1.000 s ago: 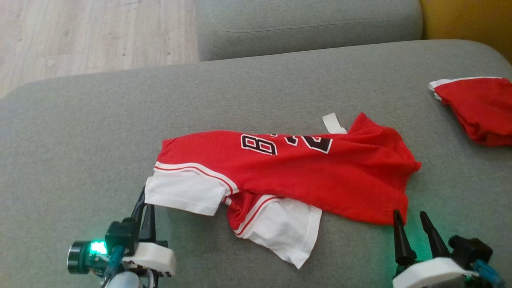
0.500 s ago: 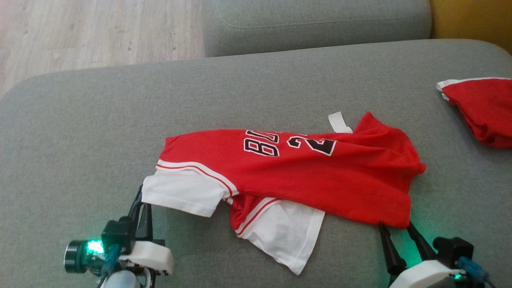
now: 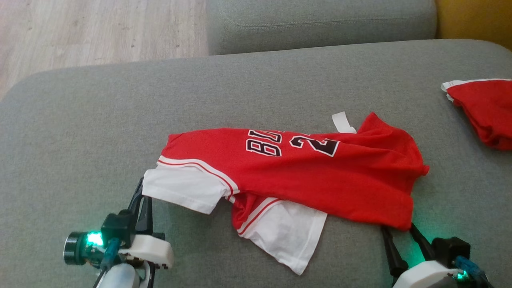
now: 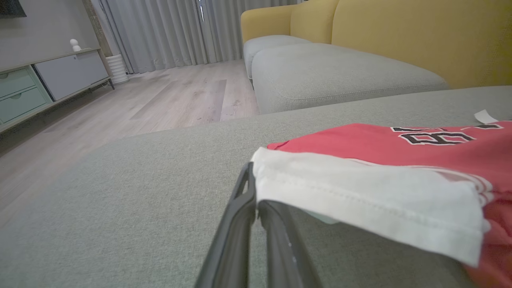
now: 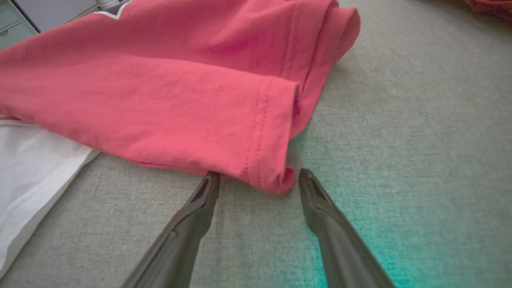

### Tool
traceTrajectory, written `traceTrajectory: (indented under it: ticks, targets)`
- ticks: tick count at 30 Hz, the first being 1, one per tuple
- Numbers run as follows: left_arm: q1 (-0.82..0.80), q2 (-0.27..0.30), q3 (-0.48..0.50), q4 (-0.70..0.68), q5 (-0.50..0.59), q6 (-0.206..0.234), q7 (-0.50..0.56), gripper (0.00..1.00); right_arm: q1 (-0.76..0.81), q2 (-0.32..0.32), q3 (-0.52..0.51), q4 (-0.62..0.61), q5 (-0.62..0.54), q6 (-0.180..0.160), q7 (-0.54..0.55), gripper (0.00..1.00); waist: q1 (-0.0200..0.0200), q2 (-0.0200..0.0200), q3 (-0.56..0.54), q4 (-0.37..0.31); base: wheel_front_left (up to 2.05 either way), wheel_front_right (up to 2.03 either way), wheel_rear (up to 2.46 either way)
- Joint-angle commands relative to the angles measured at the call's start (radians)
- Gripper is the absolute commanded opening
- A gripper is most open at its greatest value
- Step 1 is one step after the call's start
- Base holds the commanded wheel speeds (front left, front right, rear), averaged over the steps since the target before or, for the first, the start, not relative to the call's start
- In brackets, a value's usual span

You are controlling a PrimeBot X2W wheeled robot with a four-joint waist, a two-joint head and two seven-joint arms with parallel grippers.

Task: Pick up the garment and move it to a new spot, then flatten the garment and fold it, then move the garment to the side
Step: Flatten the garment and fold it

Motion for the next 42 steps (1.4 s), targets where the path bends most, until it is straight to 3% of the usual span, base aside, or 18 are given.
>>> traceTrajectory:
  ticks: [1, 4, 5, 7, 8, 9, 10, 11, 18, 25, 30, 36, 42]
  targets:
    - [-0.043, 0.020, 0.036, -0.032, 0.004, -0.001, -0.005, 0.00, -0.030, -0.005, 0.014, -0.013, -0.010, 0.003, -0.012, 1.00, 0.0000, -0.0001, 0.000, 0.000, 0.00, 0.00, 0.00]
    - [-0.040, 0.020, 0.037, -0.032, 0.005, -0.003, -0.005, 0.00, -0.033, 0.001, 0.008, -0.011, -0.022, 0.003, -0.013, 0.98, 0.0000, -0.0001, 0.000, 0.000, 0.00, 0.00, 0.00]
    - [-0.040, 0.020, 0.037, -0.032, 0.005, -0.003, -0.005, 0.00, -0.033, 0.003, 0.006, -0.010, -0.024, 0.003, -0.013, 0.87, 0.0000, -0.0001, 0.000, 0.000, 0.00, 0.00, 0.00]
    - [-0.039, 0.019, 0.037, -0.031, 0.006, -0.004, -0.005, 0.00, -0.033, 0.004, 0.002, -0.008, -0.028, 0.003, -0.013, 0.76, 0.0000, -0.0001, 0.000, 0.000, 0.00, 0.00, 0.00]
    - [-0.039, 0.019, 0.038, -0.031, 0.006, -0.005, -0.005, 0.00, -0.032, 0.005, 0.001, -0.007, -0.030, 0.003, -0.013, 0.58, 0.0000, -0.0001, -0.001, 0.000, 0.00, 0.00, 0.00]
    - [-0.039, 0.018, 0.038, -0.032, 0.006, -0.005, -0.005, 0.00, -0.032, 0.006, 0.001, -0.007, -0.032, 0.003, -0.013, 0.46, 0.0000, -0.0001, -0.002, 0.000, 0.00, 0.00, 0.00]
    - [-0.039, 0.018, 0.038, -0.031, 0.007, -0.007, -0.005, 0.00, -0.033, 0.007, 0.000, -0.008, -0.037, 0.003, -0.013, 0.18, 0.0000, -0.0001, -0.003, -0.001, 0.00, 0.00, 0.00]
    - [-0.039, 0.017, 0.038, -0.031, 0.007, -0.008, -0.005, 0.00, -0.032, 0.007, 0.000, -0.009, -0.039, 0.003, -0.013, 0.00, 0.0000, -0.0001, -0.004, -0.001, 0.00, 0.00, 0.00]
    - [-0.037, 0.016, 0.043, -0.048, 0.006, -0.016, -0.005, 0.00, -0.016, 0.008, 0.019, -0.041, -0.023, 0.003, -0.014, 0.00, 0.0000, -0.0001, -0.019, -0.008, 0.00, 0.00, 0.00]
    - [-0.024, 0.021, 0.062, -0.152, -0.021, -0.046, -0.005, 0.00, 0.022, -0.039, 0.025, -0.195, 0.068, 0.003, -0.014, 0.00, 0.0000, -0.0001, -0.041, -0.020, 0.00, 0.00, 0.00]
    - [-0.043, 0.032, 0.090, -0.289, -0.092, -0.105, 0.004, 0.00, 0.031, -0.117, -0.041, -0.421, 0.131, 0.003, 0.009, 0.00, 0.0000, -0.0001, -0.059, -0.034, 0.00, 0.00, 0.00]
    - [-0.152, 0.064, 0.119, -0.506, -0.189, -0.151, 0.108, 0.00, -0.033, -0.217, -0.146, -0.712, 0.160, 0.003, 0.119, 0.00, 0.0000, -0.0001, -0.066, -0.053, 0.00, 0.00, 0.00]
    - [-0.359, 0.105, 0.138, -0.576, -0.257, -0.169, 0.223, 0.00, -0.246, -0.306, -0.171, -0.803, 0.184, 0.003, 0.227, 0.00, 0.0000, -0.0001, -0.046, -0.065, 0.00, 0.00, 0.00]
